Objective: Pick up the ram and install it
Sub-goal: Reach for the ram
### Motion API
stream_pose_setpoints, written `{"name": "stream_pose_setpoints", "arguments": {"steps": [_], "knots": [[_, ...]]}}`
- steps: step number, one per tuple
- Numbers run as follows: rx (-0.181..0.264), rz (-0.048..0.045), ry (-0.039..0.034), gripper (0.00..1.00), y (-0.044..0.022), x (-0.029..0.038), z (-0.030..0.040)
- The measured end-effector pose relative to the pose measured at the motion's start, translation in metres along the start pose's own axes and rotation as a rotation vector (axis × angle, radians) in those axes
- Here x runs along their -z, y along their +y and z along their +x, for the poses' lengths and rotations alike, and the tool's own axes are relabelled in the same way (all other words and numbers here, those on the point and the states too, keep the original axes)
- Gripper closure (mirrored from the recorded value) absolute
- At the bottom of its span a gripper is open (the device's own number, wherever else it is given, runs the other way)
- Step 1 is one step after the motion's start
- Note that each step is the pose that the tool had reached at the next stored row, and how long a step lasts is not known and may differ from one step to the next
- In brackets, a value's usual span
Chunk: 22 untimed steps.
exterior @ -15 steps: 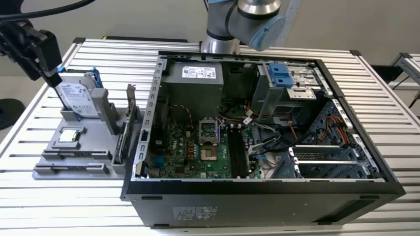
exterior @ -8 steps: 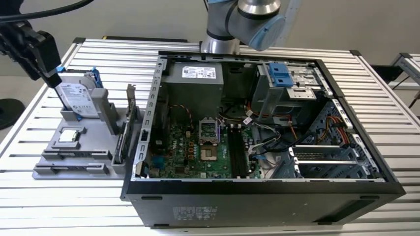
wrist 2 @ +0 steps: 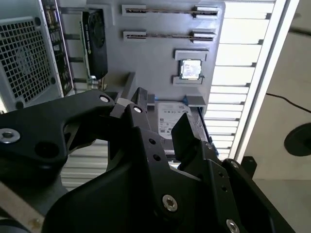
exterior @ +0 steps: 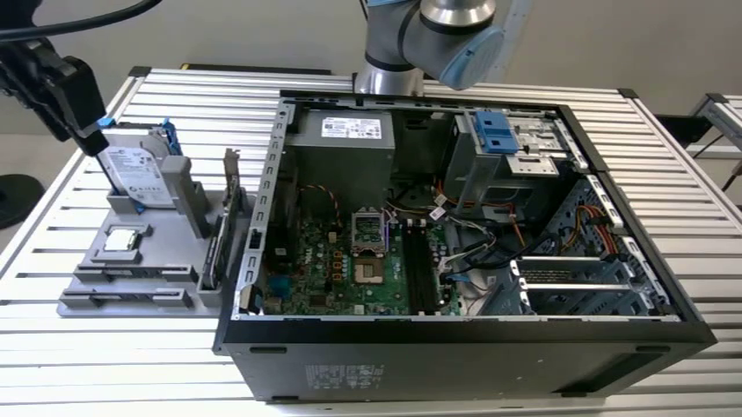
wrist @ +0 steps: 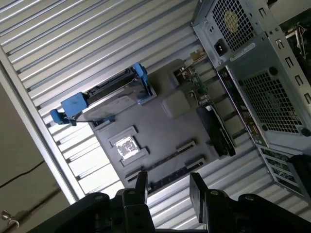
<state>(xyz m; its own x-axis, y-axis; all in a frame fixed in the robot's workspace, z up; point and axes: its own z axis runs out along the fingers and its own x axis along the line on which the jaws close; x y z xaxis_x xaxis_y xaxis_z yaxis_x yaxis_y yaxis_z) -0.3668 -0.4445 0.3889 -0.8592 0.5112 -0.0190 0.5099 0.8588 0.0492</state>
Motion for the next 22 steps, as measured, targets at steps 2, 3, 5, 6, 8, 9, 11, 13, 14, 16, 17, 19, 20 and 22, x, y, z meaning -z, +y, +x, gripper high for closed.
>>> {"name": "stream_pose_setpoints", "arguments": {"steps": [2,3,5,6,8,9,11,13,14,16,17,19,20,22], "knots": [[-0.011,0.0004,-0.0005,0.0,0.0,0.0001,0.0],[-0.017,0.0005,-0.0008,0.0,0.0,0.0001,0.0],[-0.029,0.0005,-0.0015,0.0,0.0,0.0,0.0],[-0.035,0.0006,-0.0017,0.0,0.0,0.0,0.0],[-0.047,0.0008,-0.0023,0.0,0.0,0.0,0.0],[-0.052,0.0009,-0.0026,0.0,0.0,0.0,0.0],[-0.063,0.0012,-0.0031,0.0,0.0,0.0,0.0],[-0.075,0.0015,-0.0037,0.0,0.0,0.0,0.0],[-0.08,0.0017,-0.0039,0.0,0.0,0.0001,0.0],[-0.092,0.0017,-0.0045,0.0,0.0,0.0,0.0],[-0.097,0.0019,-0.0048,0.0,0.0,0.0,0.0],[-0.109,0.0021,-0.0054,0.0,0.0,0.0,0.0],[-0.115,0.0022,-0.0057,0.0,0.0,0.0,0.0],[-0.126,0.0025,-0.0062,0.0,0.0,0.0001,0.0]]}}
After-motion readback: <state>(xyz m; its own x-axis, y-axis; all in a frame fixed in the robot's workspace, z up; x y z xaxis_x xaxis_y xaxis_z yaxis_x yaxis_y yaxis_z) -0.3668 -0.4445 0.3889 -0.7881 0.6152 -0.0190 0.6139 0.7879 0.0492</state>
